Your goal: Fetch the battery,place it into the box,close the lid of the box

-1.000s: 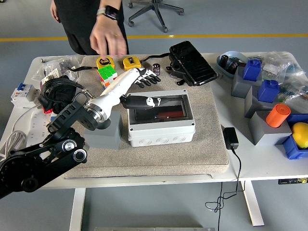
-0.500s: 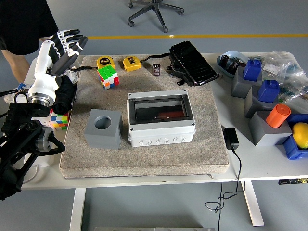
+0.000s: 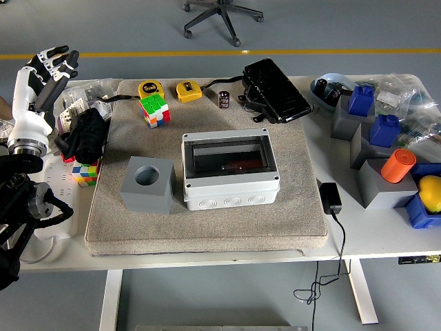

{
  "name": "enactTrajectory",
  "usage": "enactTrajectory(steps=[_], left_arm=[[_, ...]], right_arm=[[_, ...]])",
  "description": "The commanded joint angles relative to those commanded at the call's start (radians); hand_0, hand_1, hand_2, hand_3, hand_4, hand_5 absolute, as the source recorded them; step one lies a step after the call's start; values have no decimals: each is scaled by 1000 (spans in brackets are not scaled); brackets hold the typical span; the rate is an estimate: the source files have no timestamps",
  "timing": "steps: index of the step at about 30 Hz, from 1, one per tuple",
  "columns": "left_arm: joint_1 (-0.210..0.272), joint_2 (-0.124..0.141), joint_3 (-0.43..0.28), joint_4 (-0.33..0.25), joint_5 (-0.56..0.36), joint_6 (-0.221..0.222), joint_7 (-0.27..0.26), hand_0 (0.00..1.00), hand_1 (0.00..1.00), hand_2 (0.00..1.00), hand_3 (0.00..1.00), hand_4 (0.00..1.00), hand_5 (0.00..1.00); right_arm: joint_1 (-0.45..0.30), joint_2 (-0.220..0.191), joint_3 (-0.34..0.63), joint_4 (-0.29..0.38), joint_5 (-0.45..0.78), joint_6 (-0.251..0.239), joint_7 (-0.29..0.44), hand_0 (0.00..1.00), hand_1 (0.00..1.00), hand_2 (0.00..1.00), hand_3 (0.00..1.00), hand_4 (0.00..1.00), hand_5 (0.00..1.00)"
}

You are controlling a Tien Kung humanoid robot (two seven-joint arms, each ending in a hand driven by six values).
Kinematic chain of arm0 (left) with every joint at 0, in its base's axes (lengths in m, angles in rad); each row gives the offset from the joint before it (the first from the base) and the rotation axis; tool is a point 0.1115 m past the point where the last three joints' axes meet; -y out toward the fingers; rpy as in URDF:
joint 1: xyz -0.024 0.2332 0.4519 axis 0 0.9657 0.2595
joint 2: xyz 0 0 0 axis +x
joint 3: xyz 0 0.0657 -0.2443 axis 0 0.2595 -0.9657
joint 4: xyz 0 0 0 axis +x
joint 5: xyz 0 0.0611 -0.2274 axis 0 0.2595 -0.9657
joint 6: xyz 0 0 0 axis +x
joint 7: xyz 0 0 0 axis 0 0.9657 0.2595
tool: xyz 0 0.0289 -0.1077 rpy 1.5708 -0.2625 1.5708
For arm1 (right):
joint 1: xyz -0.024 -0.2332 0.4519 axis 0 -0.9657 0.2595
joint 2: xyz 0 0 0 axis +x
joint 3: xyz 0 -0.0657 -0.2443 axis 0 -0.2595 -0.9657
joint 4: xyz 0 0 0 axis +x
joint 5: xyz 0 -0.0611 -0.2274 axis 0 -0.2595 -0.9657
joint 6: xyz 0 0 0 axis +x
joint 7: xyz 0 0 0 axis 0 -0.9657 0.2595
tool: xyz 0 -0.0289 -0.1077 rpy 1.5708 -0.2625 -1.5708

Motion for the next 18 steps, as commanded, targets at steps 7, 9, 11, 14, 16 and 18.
enactTrajectory(steps=[7, 9, 11, 14, 16, 18], left_arm=[[3, 4, -18, -12, 8, -16, 7, 624, 655, 648, 629, 954, 430], [2, 5, -18, -15, 9, -21, 10, 624, 655, 648, 629, 954, 430], [2, 5, -17, -18, 12, -26, 12, 624, 655, 648, 629, 954, 430], [6, 5, -18, -22, 15, -32, 15, 622, 655, 647, 628, 953, 429], [6, 5, -17, -23, 15, -33, 16, 622, 655, 647, 628, 953, 429], [5, 7, -16, -24, 16, -34, 17, 622, 655, 647, 628, 953, 429]], right_arm=[[6, 2, -19, -6, 11, 4, -5, 609, 640, 611, 570, 916, 472], [7, 3, -23, -7, 13, 5, -5, 609, 640, 611, 570, 916, 472], [8, 2, -27, -7, 13, 6, -6, 609, 640, 611, 570, 916, 472], [9, 1, -29, -6, 12, 6, -6, 610, 639, 612, 570, 915, 473], [11, 0, -30, -5, 11, 5, -6, 610, 639, 612, 570, 915, 473], [12, -1, -32, -4, 11, 5, -6, 610, 639, 612, 570, 915, 473]])
